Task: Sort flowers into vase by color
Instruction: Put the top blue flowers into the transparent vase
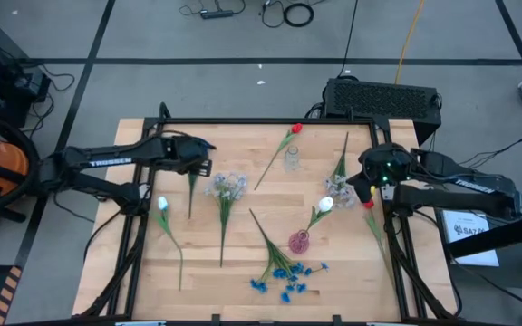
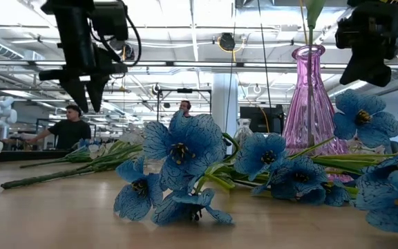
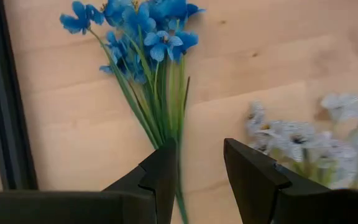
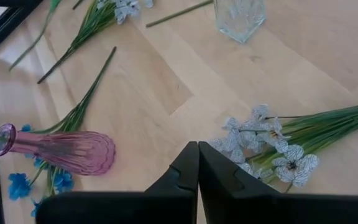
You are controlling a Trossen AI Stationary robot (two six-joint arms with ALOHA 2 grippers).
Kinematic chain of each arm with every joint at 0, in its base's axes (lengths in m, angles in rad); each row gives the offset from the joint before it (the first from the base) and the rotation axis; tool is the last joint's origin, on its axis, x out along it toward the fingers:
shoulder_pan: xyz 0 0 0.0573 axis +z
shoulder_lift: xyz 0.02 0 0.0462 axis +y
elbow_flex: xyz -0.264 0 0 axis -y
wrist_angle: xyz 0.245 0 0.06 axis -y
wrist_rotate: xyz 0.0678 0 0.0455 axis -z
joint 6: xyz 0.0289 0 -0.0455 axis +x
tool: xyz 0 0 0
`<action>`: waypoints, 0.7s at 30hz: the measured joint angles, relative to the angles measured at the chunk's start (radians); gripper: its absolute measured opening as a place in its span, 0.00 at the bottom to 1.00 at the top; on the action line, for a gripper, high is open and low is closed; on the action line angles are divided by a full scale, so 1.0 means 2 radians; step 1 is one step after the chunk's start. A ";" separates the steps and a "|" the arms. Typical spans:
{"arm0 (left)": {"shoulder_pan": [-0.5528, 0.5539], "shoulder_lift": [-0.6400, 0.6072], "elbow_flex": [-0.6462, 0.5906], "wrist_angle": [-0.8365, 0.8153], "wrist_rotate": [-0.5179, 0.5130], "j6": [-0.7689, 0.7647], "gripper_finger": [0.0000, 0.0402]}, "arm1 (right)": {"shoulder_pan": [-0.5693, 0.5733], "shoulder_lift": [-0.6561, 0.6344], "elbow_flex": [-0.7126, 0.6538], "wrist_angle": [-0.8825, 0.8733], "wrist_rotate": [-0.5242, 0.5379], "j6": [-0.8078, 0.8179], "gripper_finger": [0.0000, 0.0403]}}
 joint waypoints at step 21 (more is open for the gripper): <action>0.120 0.109 -0.016 0.010 0.067 0.073 0.64 | 0.000 -0.003 0.000 -0.001 0.032 0.042 0.00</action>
